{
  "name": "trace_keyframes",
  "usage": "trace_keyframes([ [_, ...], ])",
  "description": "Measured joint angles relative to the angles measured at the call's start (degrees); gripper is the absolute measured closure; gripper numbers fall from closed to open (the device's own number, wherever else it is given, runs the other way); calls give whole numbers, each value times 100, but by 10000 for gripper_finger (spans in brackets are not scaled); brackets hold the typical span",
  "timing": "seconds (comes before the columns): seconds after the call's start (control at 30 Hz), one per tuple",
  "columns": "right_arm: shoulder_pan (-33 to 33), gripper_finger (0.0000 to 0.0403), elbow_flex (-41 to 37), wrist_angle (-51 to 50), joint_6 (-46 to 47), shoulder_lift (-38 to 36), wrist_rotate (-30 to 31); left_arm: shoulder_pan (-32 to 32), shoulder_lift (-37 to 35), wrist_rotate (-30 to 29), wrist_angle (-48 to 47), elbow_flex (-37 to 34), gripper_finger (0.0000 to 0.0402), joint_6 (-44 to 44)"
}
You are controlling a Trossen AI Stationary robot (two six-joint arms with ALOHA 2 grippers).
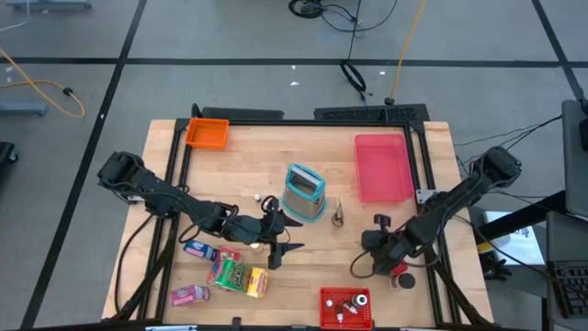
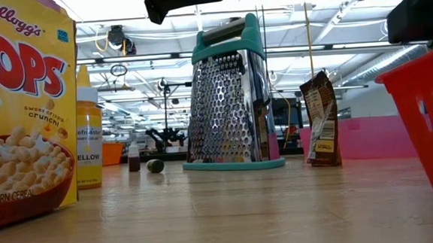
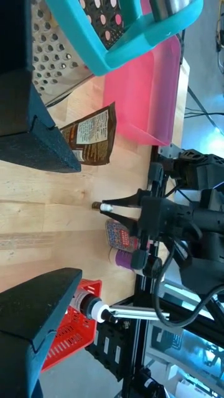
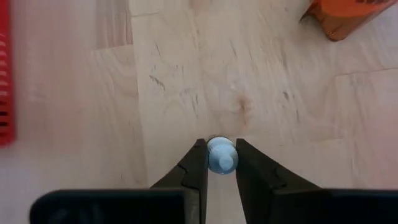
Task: Pick & Place Kitchen Items
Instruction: Put the small yellow food coloring bottle into the red bin
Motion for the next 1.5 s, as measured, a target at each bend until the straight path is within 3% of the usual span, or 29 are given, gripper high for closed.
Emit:
trace_keyframes([
  [0.17,0,357,98,-85,86,-206,1,1,0,2,0,0,135,-2],
  [0.73,134,357,1627,-929,-301,-143,186,0,0,1,-2,0,135,0],
  [1.27,653,357,3264,-1096,-955,1340,167,0,0,0,-4,0,135,0],
  [1.5,649,357,3471,-988,-974,1827,-45,1,0,1,-6,0,135,-1],
])
